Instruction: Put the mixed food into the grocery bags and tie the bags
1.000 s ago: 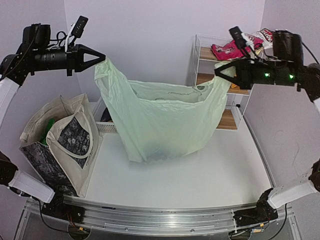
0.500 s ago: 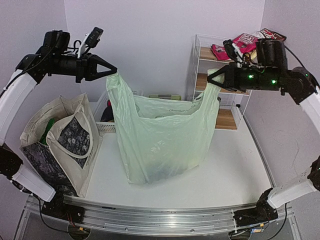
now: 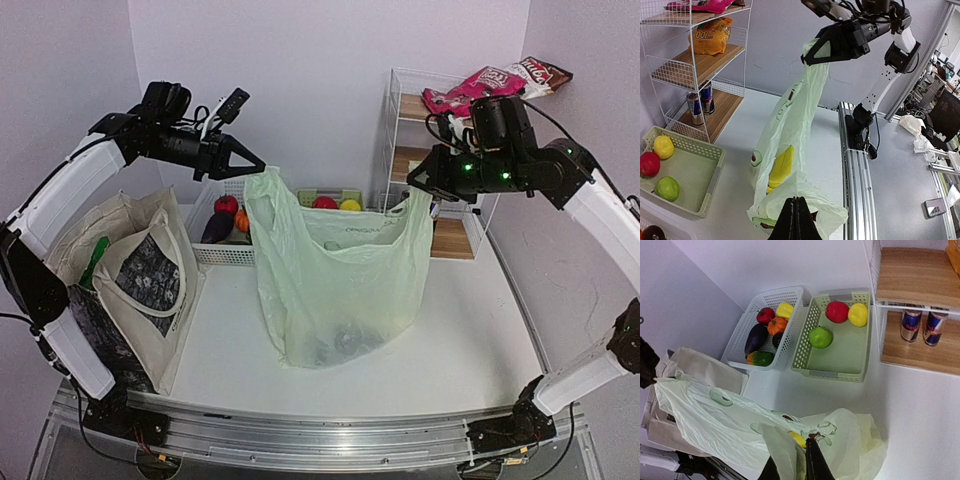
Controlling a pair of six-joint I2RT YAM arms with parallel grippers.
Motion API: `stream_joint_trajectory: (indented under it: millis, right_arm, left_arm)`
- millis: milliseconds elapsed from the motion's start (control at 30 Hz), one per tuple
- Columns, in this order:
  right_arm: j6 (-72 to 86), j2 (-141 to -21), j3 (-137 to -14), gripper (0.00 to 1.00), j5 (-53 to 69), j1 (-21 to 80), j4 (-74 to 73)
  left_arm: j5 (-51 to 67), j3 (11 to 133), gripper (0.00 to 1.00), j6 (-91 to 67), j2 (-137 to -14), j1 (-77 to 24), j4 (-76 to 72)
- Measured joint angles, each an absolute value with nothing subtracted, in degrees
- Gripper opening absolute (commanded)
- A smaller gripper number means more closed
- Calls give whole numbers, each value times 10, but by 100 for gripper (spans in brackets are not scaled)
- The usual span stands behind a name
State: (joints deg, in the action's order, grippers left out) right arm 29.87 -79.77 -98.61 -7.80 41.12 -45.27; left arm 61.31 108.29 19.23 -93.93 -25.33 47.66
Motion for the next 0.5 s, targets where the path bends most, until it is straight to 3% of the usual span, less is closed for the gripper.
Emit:
stream_joint_trajectory:
  millis: [67, 133, 300, 500]
  right_arm:
    - [288, -803, -988, 56, -96, 411, -460]
    - [266, -820, -1015, 83, -109, 411, -485]
    - [167, -907, -1182, 89, -132, 411, -539]
    - [25, -980, -1375, 89, -50, 418, -562]
  left_arm:
    - [614, 1083, 0, 198, -940, -257, 476]
    - [613, 1083, 0, 203, -941, -261, 477]
    - [613, 1092, 0, 218, -957, -268, 481]
    - [605, 1095, 0, 232, -965, -278, 495]
